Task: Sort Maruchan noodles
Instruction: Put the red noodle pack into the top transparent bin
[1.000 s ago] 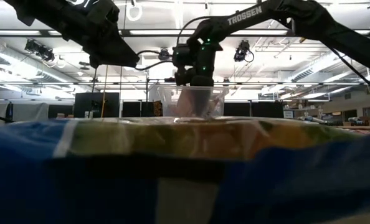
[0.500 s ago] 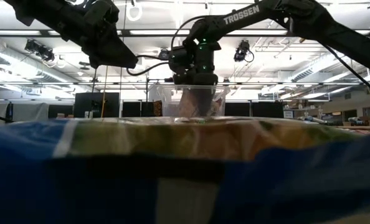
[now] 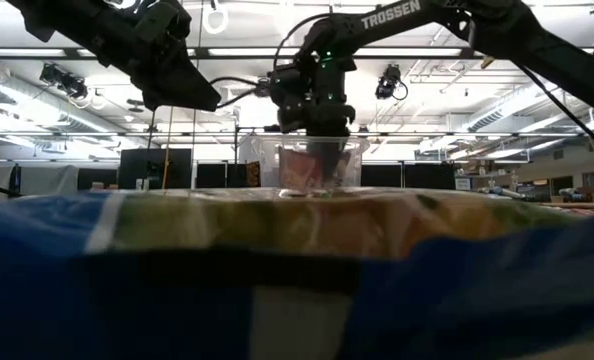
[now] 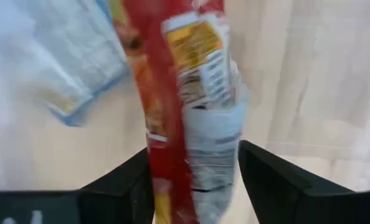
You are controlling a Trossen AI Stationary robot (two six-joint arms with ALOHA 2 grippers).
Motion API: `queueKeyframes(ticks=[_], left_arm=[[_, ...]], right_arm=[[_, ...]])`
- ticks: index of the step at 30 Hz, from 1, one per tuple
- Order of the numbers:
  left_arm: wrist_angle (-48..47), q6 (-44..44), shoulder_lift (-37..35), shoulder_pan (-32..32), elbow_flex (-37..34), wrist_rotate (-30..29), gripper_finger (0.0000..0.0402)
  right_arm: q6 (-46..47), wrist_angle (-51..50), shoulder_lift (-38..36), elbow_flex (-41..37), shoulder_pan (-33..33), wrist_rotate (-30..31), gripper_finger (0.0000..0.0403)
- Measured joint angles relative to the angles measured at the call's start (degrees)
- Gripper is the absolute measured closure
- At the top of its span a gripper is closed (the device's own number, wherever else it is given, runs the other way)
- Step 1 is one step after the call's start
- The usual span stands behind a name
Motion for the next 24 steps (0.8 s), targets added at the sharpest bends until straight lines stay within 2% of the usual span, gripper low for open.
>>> queueKeyframes(ticks=[5, 13, 24], left_arm=[[0.0, 0.1, 0.0, 0.0, 0.0, 0.0, 0.0265], [0.0, 0.1, 0.0, 0.0, 0.0, 0.0, 0.0265], [0.0, 0.1, 0.0, 0.0, 0.0, 0.0, 0.0265]], right_arm=[[-0.1, 0.4, -1.2, 0.0, -0.3, -4.4, 0.0189], [0.7, 3.8, -1.3, 0.0, -0.4, -4.7, 0.0199], [2.9, 4.8, -1.3, 0.0, -0.4, -4.7, 0.0282]])
